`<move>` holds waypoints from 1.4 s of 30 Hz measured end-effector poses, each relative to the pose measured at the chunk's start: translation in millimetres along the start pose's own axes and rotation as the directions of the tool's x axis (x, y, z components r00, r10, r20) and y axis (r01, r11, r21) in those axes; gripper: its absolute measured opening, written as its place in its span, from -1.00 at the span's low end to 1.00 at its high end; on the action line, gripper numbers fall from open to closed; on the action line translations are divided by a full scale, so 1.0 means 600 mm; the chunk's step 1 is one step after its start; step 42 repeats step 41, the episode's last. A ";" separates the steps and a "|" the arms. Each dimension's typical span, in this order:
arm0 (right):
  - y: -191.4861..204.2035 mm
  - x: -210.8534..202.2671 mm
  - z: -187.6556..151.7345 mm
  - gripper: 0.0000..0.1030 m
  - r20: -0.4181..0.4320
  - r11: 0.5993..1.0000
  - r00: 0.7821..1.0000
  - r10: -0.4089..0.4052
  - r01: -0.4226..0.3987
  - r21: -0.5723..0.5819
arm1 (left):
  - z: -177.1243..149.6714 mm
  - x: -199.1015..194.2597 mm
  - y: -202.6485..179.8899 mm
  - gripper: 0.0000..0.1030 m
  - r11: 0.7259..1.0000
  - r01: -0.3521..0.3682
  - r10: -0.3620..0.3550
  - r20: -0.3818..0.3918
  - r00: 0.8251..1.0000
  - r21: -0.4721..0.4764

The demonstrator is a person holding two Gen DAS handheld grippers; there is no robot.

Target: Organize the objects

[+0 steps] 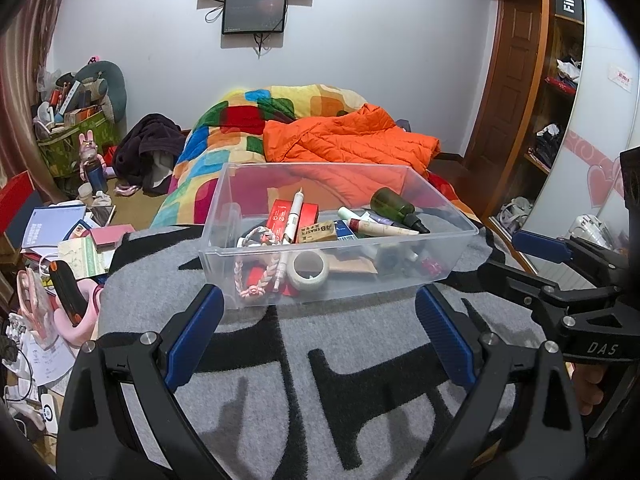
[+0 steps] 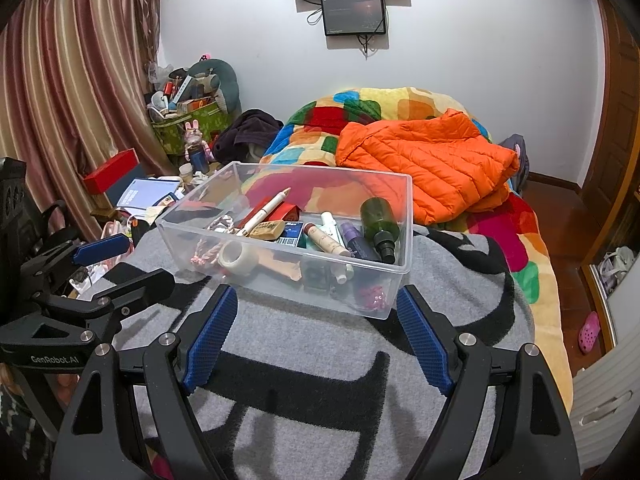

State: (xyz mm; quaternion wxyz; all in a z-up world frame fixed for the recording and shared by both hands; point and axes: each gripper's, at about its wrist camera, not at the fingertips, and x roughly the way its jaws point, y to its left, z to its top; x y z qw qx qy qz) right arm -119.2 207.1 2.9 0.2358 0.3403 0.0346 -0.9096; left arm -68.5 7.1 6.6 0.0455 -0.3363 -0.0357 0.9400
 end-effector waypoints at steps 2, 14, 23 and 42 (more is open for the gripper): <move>0.000 0.000 0.000 0.54 0.000 1.000 1.000 0.000 0.000 0.000 | 0.000 0.000 0.000 0.90 1.000 -0.001 0.001 0.001 1.000 0.001; 0.002 -0.001 0.000 0.55 0.002 1.000 1.000 -0.001 0.001 -0.002 | -0.002 -0.001 0.004 0.90 1.000 0.003 -0.003 -0.001 1.000 -0.011; 0.006 -0.002 0.001 0.55 -0.003 1.000 1.000 0.010 -0.010 0.004 | 0.000 0.004 0.008 0.90 1.000 0.005 -0.006 -0.017 1.000 -0.026; 0.006 0.000 0.001 0.56 -0.015 1.000 1.000 0.015 -0.015 -0.003 | -0.001 0.002 0.006 0.90 1.000 0.007 -0.007 -0.016 1.000 -0.029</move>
